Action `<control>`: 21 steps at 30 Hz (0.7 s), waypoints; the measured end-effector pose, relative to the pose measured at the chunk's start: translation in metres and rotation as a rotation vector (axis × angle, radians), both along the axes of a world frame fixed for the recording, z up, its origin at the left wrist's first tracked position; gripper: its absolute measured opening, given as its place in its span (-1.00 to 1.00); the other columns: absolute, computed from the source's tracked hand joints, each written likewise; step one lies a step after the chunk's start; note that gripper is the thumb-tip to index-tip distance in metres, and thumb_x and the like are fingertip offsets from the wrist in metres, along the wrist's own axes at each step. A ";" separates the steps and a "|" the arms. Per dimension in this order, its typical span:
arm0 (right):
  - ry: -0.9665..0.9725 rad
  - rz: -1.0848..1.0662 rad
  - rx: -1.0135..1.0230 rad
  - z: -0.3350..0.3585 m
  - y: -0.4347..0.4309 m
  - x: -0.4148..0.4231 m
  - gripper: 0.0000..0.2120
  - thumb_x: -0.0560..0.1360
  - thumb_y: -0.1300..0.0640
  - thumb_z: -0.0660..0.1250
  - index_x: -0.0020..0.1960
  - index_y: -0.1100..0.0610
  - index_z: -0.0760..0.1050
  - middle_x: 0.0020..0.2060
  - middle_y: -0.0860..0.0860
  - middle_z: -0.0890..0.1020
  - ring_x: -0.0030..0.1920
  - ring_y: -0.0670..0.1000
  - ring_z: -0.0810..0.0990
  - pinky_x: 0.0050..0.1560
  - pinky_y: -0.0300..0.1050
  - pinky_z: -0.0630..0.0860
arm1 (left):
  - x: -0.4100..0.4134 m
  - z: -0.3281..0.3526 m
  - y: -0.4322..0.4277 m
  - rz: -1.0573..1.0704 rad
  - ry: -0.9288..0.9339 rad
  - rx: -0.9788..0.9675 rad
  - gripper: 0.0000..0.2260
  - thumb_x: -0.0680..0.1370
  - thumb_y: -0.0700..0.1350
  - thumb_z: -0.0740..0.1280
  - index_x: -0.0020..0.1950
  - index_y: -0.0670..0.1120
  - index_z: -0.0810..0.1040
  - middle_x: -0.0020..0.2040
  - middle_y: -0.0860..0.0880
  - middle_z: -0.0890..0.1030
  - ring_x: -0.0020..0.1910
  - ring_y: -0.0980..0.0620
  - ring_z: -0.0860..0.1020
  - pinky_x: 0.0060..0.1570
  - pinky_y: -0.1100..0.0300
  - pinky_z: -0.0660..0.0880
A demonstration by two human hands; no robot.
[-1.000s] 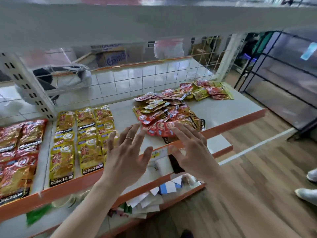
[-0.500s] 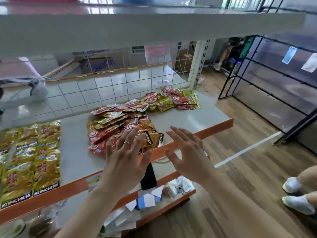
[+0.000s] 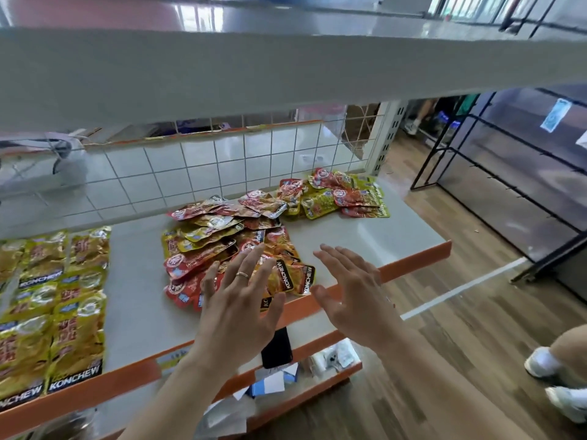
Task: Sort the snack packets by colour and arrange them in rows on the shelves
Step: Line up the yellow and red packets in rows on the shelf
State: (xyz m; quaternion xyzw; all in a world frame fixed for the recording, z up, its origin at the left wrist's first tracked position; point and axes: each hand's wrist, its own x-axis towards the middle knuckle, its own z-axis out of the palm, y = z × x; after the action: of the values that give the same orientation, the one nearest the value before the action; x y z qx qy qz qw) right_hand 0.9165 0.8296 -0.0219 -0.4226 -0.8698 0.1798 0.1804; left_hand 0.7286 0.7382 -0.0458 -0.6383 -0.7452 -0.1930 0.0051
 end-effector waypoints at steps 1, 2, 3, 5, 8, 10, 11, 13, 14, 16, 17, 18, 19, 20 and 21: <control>-0.003 -0.008 0.006 0.000 0.003 -0.001 -0.44 0.57 -0.09 0.31 0.52 -0.06 0.26 0.51 -0.15 0.29 0.54 -0.11 0.14 0.54 0.10 0.06 | -0.001 -0.001 0.004 -0.004 -0.002 0.008 -0.46 0.57 0.27 0.06 0.44 0.04 0.44 0.55 0.03 0.33 0.52 -0.02 0.30 0.45 -0.21 0.12; -0.012 -0.016 0.014 0.000 0.005 -0.001 -0.45 0.57 -0.09 0.30 0.52 -0.07 0.26 0.51 -0.15 0.29 0.53 -0.11 0.14 0.54 0.09 0.05 | -0.002 -0.002 0.008 -0.010 -0.001 0.016 -0.47 0.57 0.26 0.06 0.43 0.04 0.44 0.55 0.04 0.32 0.53 -0.02 0.29 0.45 -0.22 0.12; -0.021 -0.026 0.020 -0.001 0.009 -0.003 -0.45 0.57 -0.09 0.30 0.52 -0.07 0.26 0.51 -0.16 0.29 0.53 -0.12 0.14 0.54 0.07 0.04 | -0.003 -0.004 0.012 -0.018 -0.007 0.019 -0.47 0.57 0.26 0.06 0.43 0.04 0.43 0.55 0.04 0.32 0.53 -0.02 0.29 0.46 -0.23 0.13; -0.017 -0.040 0.029 -0.002 0.014 -0.007 -0.45 0.56 -0.11 0.27 0.51 -0.07 0.28 0.50 -0.15 0.31 0.53 -0.11 0.16 0.52 0.07 0.06 | -0.007 -0.007 0.019 -0.031 -0.015 0.015 -0.48 0.57 0.24 0.07 0.43 0.04 0.43 0.55 0.03 0.32 0.53 -0.03 0.29 0.45 -0.24 0.14; -0.017 -0.041 0.035 -0.003 0.022 -0.010 -0.46 0.55 -0.11 0.26 0.51 -0.05 0.30 0.48 -0.12 0.35 0.52 -0.09 0.20 0.49 0.10 0.09 | -0.007 -0.009 0.028 -0.042 -0.011 -0.012 -0.48 0.56 0.24 0.08 0.44 0.04 0.41 0.55 0.03 0.32 0.52 -0.05 0.28 0.46 -0.19 0.06; -0.017 -0.045 0.031 -0.004 0.030 -0.008 -0.46 0.57 -0.06 0.31 0.51 -0.04 0.30 0.48 -0.12 0.36 0.51 -0.09 0.21 0.49 0.09 0.09 | -0.006 -0.009 0.033 -0.053 -0.007 -0.022 -0.48 0.56 0.24 0.07 0.45 0.05 0.39 0.56 0.04 0.30 0.53 -0.03 0.26 0.46 -0.13 -0.04; -0.016 -0.046 0.032 -0.003 0.036 -0.007 -0.46 0.57 -0.05 0.32 0.51 -0.03 0.29 0.48 -0.11 0.36 0.51 -0.09 0.21 0.49 0.09 0.09 | -0.005 -0.008 0.037 -0.055 -0.008 -0.020 -0.47 0.56 0.24 0.06 0.45 0.06 0.39 0.56 0.05 0.29 0.54 -0.01 0.25 0.46 -0.11 -0.07; -0.023 -0.037 0.032 -0.003 0.051 -0.002 -0.47 0.58 -0.04 0.31 0.51 -0.02 0.29 0.47 -0.11 0.36 0.51 -0.10 0.21 0.48 0.08 0.08 | -0.002 -0.007 0.048 -0.045 -0.016 -0.011 -0.46 0.55 0.25 0.05 0.45 0.06 0.40 0.57 0.05 0.29 0.54 0.01 0.24 0.48 -0.11 -0.09; -0.026 -0.030 0.029 -0.003 0.060 0.000 -0.47 0.58 -0.04 0.31 0.51 -0.02 0.28 0.47 -0.11 0.36 0.50 -0.10 0.21 0.48 0.07 0.07 | 0.000 -0.007 0.055 -0.040 -0.019 -0.011 -0.46 0.55 0.25 0.04 0.45 0.05 0.41 0.56 0.05 0.29 0.54 0.01 0.24 0.48 -0.12 -0.08; -0.033 -0.020 0.025 -0.003 0.080 0.007 -0.48 0.58 -0.02 0.30 0.51 0.00 0.29 0.46 -0.09 0.38 0.49 -0.08 0.23 0.47 0.07 0.07 | 0.006 -0.006 0.071 -0.039 -0.024 -0.021 -0.45 0.54 0.24 0.05 0.45 0.04 0.41 0.56 0.05 0.29 0.55 0.01 0.23 0.49 -0.15 -0.04; -0.039 -0.017 0.027 -0.002 0.091 0.011 -0.48 0.58 -0.01 0.30 0.51 0.01 0.29 0.46 -0.08 0.39 0.49 -0.08 0.24 0.47 0.08 0.08 | 0.010 -0.006 0.080 -0.036 -0.026 -0.036 -0.45 0.54 0.23 0.06 0.46 0.04 0.39 0.57 0.06 0.27 0.55 0.02 0.20 0.50 -0.15 -0.03; -0.047 -0.014 0.029 -0.003 0.103 0.015 -0.48 0.58 -0.01 0.31 0.51 0.02 0.30 0.46 -0.08 0.39 0.49 -0.07 0.24 0.46 0.10 0.09 | 0.014 -0.005 0.089 -0.030 -0.028 -0.062 -0.45 0.54 0.23 0.08 0.49 0.05 0.36 0.59 0.08 0.23 0.57 0.03 0.16 0.51 -0.16 -0.05; -0.056 -0.013 0.029 -0.003 0.115 0.020 -0.48 0.58 -0.01 0.31 0.50 0.02 0.30 0.46 -0.08 0.39 0.49 -0.06 0.24 0.46 0.11 0.10 | 0.019 -0.004 0.098 -0.023 -0.030 -0.092 -0.45 0.55 0.22 0.09 0.51 0.07 0.32 0.60 0.09 0.18 0.58 0.04 0.13 0.52 -0.16 -0.07; -0.062 -0.015 0.029 -0.004 0.128 0.024 -0.48 0.58 -0.01 0.31 0.50 0.02 0.31 0.46 -0.07 0.39 0.49 -0.06 0.25 0.46 0.13 0.12 | 0.023 -0.003 0.108 -0.016 -0.029 -0.120 -0.46 0.57 0.21 0.11 0.53 0.08 0.27 0.61 0.11 0.14 0.58 0.05 0.09 0.52 -0.15 -0.09; -0.070 -0.018 0.031 -0.004 0.141 0.028 -0.49 0.57 -0.01 0.31 0.49 0.02 0.32 0.46 -0.07 0.40 0.49 -0.05 0.26 0.45 0.15 0.14 | 0.027 -0.001 0.117 -0.010 -0.021 -0.144 -0.47 0.60 0.20 0.13 0.55 0.09 0.23 0.62 0.11 0.11 0.59 0.06 0.07 0.52 -0.13 -0.11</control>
State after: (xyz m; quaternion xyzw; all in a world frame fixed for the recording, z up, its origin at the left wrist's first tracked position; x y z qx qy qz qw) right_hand 0.9445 0.9709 -0.0263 -0.4335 -0.8744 0.1500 0.1578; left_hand 0.7552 0.8554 -0.0471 -0.6388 -0.7539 -0.1455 -0.0494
